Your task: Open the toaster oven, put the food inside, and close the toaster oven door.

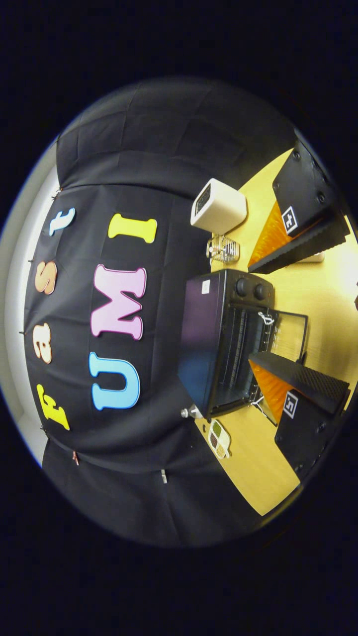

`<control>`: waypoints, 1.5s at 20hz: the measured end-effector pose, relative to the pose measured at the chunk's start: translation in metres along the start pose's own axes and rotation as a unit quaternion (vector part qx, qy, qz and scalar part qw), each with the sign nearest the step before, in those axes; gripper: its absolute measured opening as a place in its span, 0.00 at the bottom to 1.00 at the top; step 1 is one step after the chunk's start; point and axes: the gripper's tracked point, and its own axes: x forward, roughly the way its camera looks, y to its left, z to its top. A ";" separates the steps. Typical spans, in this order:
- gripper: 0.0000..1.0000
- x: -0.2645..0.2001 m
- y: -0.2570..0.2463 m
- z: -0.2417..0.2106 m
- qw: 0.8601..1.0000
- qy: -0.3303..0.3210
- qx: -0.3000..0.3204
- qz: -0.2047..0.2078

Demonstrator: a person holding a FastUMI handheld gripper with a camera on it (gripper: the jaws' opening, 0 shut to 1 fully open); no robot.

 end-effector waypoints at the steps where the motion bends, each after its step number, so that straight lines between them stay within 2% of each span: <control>1: 0.98 -0.001 -0.010 0.001 1.000 0.003 0.002 -0.006; 5: 0.98 0.003 -0.059 0.008 1.000 0.006 0.005 -0.022; 9: 0.98 0.015 -0.114 0.008 0.999 0.025 0.018 -0.012; 17: 0.98 0.036 -0.197 -0.063 0.990 0.122 0.055 0.045; 22: 0.99 0.046 -0.214 -0.109 0.976 0.177 0.088 0.089; 27: 0.99 0.054 -0.202 -0.146 0.960 0.220 0.102 0.139; 30: 0.99 0.057 -0.195 -0.161 0.946 0.249 0.133 0.156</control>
